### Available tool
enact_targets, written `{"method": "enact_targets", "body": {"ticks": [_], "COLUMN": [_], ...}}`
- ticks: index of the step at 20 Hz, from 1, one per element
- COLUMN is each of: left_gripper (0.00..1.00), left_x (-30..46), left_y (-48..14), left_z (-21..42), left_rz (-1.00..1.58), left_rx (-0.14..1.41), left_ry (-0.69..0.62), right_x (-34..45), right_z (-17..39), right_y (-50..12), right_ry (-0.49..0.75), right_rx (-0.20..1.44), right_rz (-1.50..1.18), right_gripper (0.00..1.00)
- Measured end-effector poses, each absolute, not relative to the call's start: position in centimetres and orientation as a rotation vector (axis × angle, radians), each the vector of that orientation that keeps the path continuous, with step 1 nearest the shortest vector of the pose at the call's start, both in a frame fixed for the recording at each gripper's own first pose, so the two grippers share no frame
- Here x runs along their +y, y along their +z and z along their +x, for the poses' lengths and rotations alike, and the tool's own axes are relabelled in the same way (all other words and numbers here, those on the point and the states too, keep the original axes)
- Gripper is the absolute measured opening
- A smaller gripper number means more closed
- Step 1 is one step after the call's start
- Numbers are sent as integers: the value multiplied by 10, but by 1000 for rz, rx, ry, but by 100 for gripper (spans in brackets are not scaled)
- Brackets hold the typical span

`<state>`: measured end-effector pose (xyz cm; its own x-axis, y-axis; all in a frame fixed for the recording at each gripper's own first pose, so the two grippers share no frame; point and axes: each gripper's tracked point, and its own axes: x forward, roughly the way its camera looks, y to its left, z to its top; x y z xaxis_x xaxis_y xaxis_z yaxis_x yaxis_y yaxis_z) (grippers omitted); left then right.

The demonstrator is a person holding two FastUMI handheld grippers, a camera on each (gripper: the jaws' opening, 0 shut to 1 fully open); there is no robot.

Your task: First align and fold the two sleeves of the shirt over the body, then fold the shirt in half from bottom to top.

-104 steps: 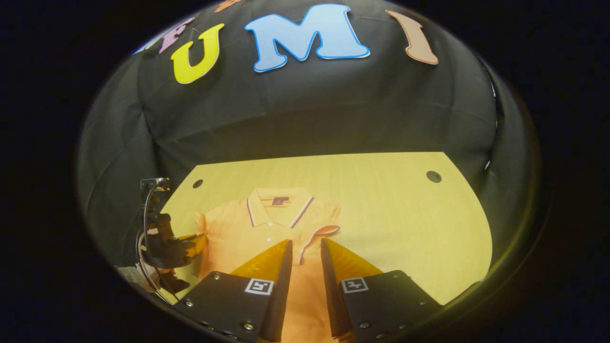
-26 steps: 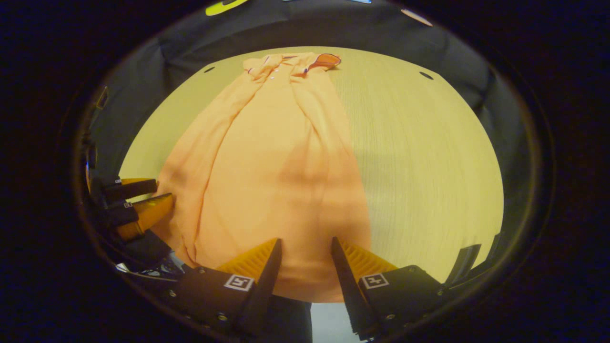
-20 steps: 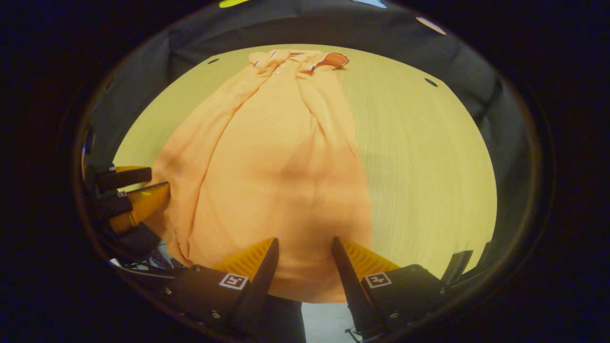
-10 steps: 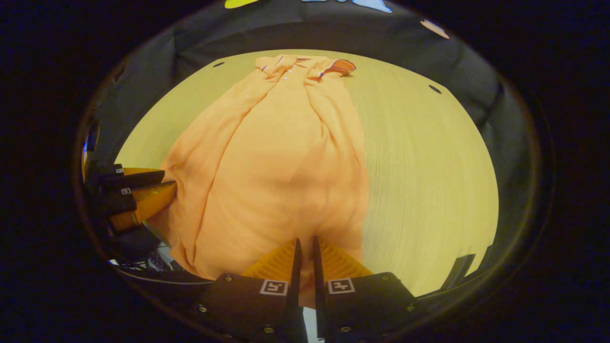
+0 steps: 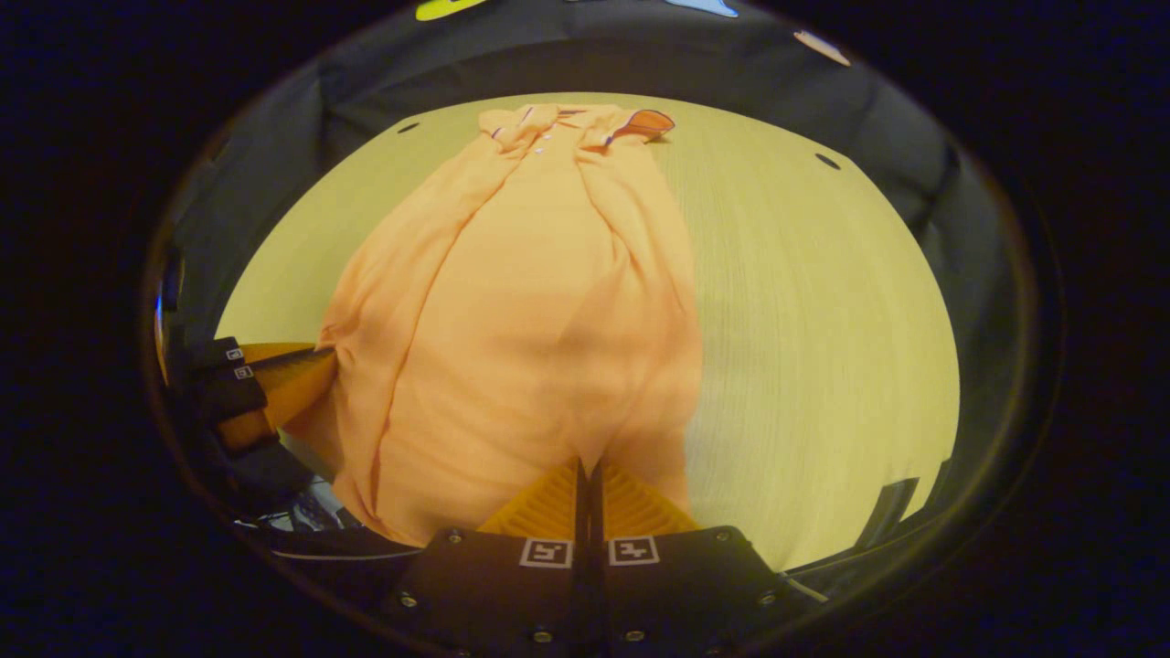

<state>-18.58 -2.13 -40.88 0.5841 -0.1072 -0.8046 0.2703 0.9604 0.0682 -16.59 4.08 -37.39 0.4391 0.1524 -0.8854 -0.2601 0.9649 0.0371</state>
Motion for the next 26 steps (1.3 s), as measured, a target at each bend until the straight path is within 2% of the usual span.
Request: {"method": "enact_targets", "body": {"ticks": [6,12,18,26], "left_gripper": [6,6,6,7], "left_x": [-16,-13,-12,-14], "left_y": [-397,-376,-361,-332], "left_z": [-172,-131,-69,34], "left_rz": [136,136,152,156], "left_rx": [933,894,847,777], "left_ry": [-197,-196,-201,-202], "right_x": [44,53,61,64], "right_z": [-158,-125,-68,40], "right_y": [-365,-348,-329,-296], "right_ry": [245,259,271,253], "right_rx": [1083,1049,993,893], "right_rz": [-52,-22,-1,28], "right_gripper": [0,0,0,0]}}
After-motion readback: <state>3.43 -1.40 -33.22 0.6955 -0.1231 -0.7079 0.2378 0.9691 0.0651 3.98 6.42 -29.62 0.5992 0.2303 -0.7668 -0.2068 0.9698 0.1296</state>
